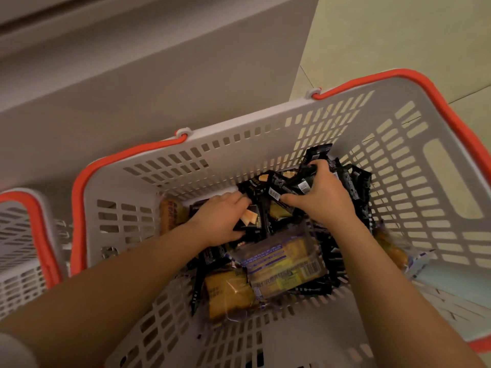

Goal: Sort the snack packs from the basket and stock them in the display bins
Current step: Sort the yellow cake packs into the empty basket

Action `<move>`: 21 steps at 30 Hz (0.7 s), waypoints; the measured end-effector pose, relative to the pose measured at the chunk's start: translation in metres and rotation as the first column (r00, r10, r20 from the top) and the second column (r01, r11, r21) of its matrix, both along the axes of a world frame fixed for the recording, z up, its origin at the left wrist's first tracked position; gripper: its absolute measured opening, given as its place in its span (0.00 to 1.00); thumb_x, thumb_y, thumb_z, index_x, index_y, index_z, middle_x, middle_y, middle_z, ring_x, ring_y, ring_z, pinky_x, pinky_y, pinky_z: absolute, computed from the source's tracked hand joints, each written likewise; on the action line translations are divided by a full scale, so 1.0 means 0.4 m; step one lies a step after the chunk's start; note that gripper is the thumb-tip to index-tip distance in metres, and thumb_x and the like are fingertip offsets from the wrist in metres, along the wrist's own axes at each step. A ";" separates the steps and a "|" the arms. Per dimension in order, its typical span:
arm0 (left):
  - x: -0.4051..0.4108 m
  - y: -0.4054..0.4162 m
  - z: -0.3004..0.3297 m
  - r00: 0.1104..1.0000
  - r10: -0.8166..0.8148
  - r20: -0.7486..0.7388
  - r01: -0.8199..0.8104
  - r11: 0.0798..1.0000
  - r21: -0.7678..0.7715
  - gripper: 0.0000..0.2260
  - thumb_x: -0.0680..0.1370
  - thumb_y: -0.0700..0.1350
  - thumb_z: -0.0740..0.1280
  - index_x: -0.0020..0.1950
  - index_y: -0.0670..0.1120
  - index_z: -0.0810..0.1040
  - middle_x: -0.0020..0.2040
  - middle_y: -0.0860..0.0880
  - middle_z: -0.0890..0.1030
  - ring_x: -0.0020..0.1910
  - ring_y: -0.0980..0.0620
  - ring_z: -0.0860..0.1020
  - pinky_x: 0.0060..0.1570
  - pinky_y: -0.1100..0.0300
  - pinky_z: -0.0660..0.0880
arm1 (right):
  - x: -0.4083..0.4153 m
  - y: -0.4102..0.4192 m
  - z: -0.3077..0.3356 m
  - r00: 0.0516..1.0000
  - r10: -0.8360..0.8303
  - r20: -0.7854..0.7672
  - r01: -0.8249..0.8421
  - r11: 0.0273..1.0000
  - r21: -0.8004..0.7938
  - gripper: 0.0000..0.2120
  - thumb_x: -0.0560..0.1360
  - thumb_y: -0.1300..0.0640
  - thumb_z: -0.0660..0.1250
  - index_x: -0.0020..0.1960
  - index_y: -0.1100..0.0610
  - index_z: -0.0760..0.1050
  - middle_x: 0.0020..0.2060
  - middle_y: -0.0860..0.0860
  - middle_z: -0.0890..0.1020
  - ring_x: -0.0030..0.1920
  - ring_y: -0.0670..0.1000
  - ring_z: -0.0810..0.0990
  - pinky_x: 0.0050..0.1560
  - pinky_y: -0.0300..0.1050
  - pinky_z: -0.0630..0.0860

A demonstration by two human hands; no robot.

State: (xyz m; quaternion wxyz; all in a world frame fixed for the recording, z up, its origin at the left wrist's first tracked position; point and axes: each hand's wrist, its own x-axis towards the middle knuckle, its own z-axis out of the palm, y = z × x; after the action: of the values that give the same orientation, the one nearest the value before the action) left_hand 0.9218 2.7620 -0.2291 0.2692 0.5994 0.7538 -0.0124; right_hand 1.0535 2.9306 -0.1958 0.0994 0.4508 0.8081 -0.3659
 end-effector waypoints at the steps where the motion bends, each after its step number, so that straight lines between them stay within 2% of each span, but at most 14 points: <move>1: 0.003 0.008 -0.009 0.999 -0.033 -0.033 0.032 0.999 -0.032 0.30 0.72 0.55 0.69 0.70 0.46 0.63 0.63 0.47 0.69 0.61 0.48 0.69 0.56 0.55 0.70 | 0.006 0.001 0.000 1.000 -0.020 0.009 0.020 1.000 -0.016 0.42 0.65 0.44 0.76 0.69 0.54 0.57 0.62 0.55 0.73 0.56 0.58 0.76 0.45 0.54 0.76; 4: 0.014 0.014 -0.026 0.996 -0.042 -0.081 0.038 0.998 -0.049 0.32 0.72 0.56 0.69 0.70 0.47 0.62 0.66 0.47 0.67 0.63 0.48 0.68 0.58 0.52 0.70 | 0.016 -0.003 -0.006 0.999 -0.025 0.036 0.026 0.999 -0.044 0.40 0.65 0.44 0.76 0.68 0.55 0.58 0.60 0.55 0.74 0.55 0.58 0.76 0.43 0.51 0.74; 9: 0.012 -0.001 -0.033 0.993 -0.094 -0.072 0.092 0.995 -0.028 0.32 0.73 0.53 0.68 0.73 0.49 0.60 0.71 0.50 0.63 0.68 0.49 0.64 0.62 0.52 0.67 | 0.009 -0.018 -0.017 1.000 -0.025 -0.011 0.024 0.995 -0.100 0.38 0.64 0.45 0.76 0.65 0.56 0.60 0.58 0.54 0.76 0.52 0.56 0.76 0.42 0.47 0.70; 11: 0.014 0.003 -0.031 0.987 -0.127 -0.100 0.123 0.991 -0.050 0.31 0.73 0.52 0.68 0.73 0.49 0.61 0.72 0.51 0.63 0.67 0.49 0.66 0.61 0.52 0.68 | 0.014 -0.013 -0.014 0.994 -0.099 -0.040 0.092 0.984 -0.154 0.39 0.64 0.46 0.76 0.66 0.56 0.60 0.59 0.54 0.76 0.51 0.55 0.75 0.44 0.46 0.70; 13: 0.017 0.010 -0.029 0.981 -0.135 -0.139 0.128 0.990 -0.057 0.29 0.73 0.52 0.68 0.71 0.49 0.63 0.70 0.50 0.66 0.65 0.49 0.68 0.59 0.52 0.69 | 0.017 -0.009 -0.003 0.973 -0.219 -0.075 0.194 0.948 -0.252 0.44 0.64 0.46 0.77 0.72 0.55 0.56 0.65 0.54 0.72 0.58 0.55 0.73 0.49 0.45 0.68; 17: -0.001 0.027 -0.002 0.993 0.060 -0.098 -0.057 0.998 0.032 0.26 0.72 0.49 0.70 0.68 0.46 0.67 0.63 0.47 0.74 0.61 0.47 0.72 0.57 0.54 0.71 | 0.018 -0.015 0.018 0.940 -0.321 -0.117 0.253 0.885 -0.391 0.51 0.64 0.47 0.77 0.76 0.53 0.50 0.72 0.52 0.65 0.69 0.54 0.66 0.54 0.45 0.66; 19: -0.012 0.019 0.028 0.983 0.184 0.008 -0.184 0.980 0.074 0.26 0.72 0.47 0.71 0.68 0.45 0.68 0.62 0.45 0.75 0.60 0.46 0.74 0.56 0.54 0.71 | 0.026 -0.026 0.034 0.913 -0.386 -0.131 0.295 0.848 -0.441 0.52 0.64 0.47 0.77 0.76 0.52 0.48 0.73 0.52 0.62 0.71 0.56 0.63 0.61 0.50 0.67; 21: -0.014 -0.007 0.070 0.932 0.334 0.138 -0.352 0.925 0.141 0.25 0.71 0.45 0.72 0.66 0.45 0.70 0.60 0.45 0.78 0.57 0.46 0.76 0.53 0.56 0.73 | 0.041 -0.040 0.060 0.873 -0.458 -0.168 0.334 0.812 -0.478 0.50 0.64 0.48 0.77 0.76 0.50 0.50 0.73 0.51 0.62 0.72 0.56 0.63 0.67 0.55 0.66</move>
State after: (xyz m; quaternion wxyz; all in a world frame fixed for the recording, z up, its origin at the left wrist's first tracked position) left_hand 0.9164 2.7592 -0.2012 0.2587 0.4778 0.8294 0.1301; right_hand 1.0698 2.9147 -0.1718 0.0050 0.5214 0.5986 -0.6081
